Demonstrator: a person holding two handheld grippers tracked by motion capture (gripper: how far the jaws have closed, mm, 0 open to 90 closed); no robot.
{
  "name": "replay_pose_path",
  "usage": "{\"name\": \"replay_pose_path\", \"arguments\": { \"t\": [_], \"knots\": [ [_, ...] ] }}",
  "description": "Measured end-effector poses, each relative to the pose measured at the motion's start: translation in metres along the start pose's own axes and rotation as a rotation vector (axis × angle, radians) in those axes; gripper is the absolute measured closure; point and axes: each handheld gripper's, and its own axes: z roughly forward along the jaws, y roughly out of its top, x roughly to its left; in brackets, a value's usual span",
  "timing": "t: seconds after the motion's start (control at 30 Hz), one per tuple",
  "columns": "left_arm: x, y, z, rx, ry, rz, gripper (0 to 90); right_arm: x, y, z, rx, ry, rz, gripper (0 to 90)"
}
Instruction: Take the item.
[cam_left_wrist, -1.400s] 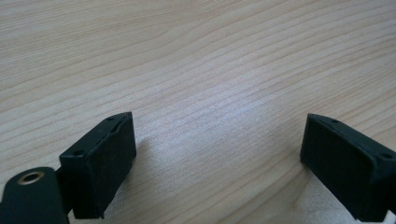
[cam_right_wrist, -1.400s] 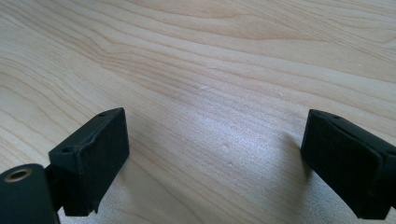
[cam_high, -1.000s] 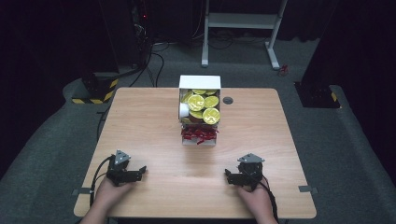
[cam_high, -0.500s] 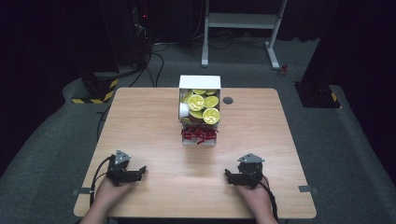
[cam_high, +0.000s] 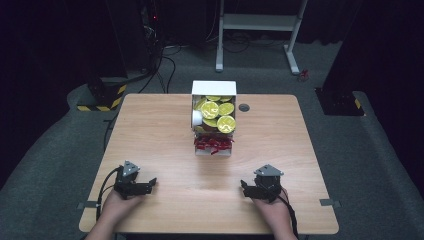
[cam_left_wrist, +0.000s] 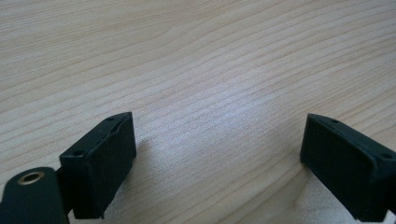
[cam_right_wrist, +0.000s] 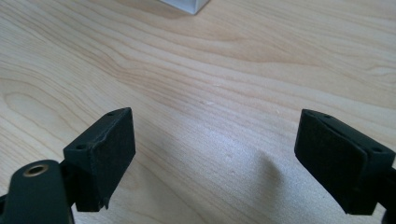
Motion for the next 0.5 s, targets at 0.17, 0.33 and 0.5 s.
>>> {"name": "replay_pose_path", "arguments": {
  "t": [0.17,0.33,0.5],
  "knots": [
    [0.0,0.0,0.0,0.0,0.0,0.0,10.8,0.0019,0.0019,-0.0038,-0.024,0.002,-0.009,14.4],
    [0.0,0.0,0.0,0.0,0.0,0.0,10.8,0.0025,0.0029,-0.0072,-0.05,0.015,-0.005,15.6],
    [0.0,0.0,0.0,0.0,0.0,0.0,10.8,0.0035,0.0044,-0.0103,-0.068,0.018,-0.014,15.7]
  ]
}}
